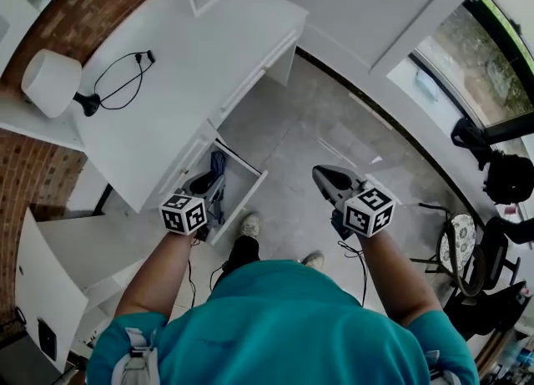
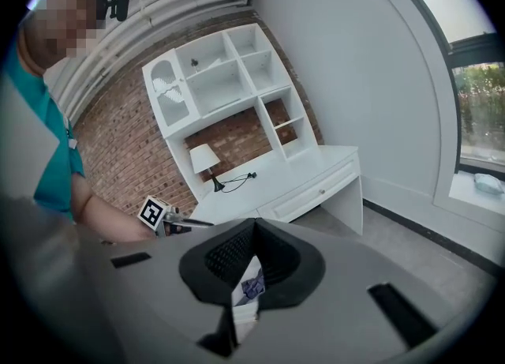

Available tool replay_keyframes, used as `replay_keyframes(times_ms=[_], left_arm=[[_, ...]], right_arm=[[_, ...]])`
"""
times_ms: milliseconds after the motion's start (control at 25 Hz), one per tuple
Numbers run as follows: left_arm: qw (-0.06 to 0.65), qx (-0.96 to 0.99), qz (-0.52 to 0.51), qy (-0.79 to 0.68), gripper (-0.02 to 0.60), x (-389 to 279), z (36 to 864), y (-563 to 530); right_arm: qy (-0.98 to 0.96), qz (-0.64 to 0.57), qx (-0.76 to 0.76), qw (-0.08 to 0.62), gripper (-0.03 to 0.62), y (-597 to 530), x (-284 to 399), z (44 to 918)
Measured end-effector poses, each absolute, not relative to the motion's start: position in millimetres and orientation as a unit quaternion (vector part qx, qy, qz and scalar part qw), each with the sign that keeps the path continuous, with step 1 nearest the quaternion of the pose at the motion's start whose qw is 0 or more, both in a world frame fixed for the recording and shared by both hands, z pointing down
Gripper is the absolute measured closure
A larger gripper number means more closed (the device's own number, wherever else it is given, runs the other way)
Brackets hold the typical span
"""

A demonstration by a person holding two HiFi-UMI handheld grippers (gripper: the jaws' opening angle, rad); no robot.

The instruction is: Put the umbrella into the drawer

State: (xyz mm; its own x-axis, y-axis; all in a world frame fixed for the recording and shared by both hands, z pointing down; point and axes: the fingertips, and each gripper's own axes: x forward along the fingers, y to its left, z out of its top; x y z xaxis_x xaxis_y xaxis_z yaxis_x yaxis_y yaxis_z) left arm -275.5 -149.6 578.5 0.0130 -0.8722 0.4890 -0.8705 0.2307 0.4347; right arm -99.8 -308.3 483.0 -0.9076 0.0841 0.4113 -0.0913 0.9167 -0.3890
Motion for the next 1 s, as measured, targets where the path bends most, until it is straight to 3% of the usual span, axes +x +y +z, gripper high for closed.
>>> replay_keyframes(times_ms=[200, 320, 600, 1000], left_arm=[[0.271, 0.646, -0.024, -0.713, 0.546, -272, 489, -161], [0.218, 0.650, -0.049, -0.727, 0.565, -269, 433, -162], [0.169, 0.654, -0.064, -0.734, 0.568, -255, 363, -148], [0.147, 0.652, -0.070, -0.740, 0.568, -229, 336, -130]], right_arm=[[-0.960, 0.178, -0.030, 0.214, 0.572, -297, -99, 445], [-0.965, 0.164, -0.038, 0.203, 0.572, -301, -97, 419], [-0.975, 0.128, -0.059, 0.173, 0.572, -302, -98, 360], [-0.976, 0.099, -0.084, 0.176, 0.572, -291, -97, 338]])
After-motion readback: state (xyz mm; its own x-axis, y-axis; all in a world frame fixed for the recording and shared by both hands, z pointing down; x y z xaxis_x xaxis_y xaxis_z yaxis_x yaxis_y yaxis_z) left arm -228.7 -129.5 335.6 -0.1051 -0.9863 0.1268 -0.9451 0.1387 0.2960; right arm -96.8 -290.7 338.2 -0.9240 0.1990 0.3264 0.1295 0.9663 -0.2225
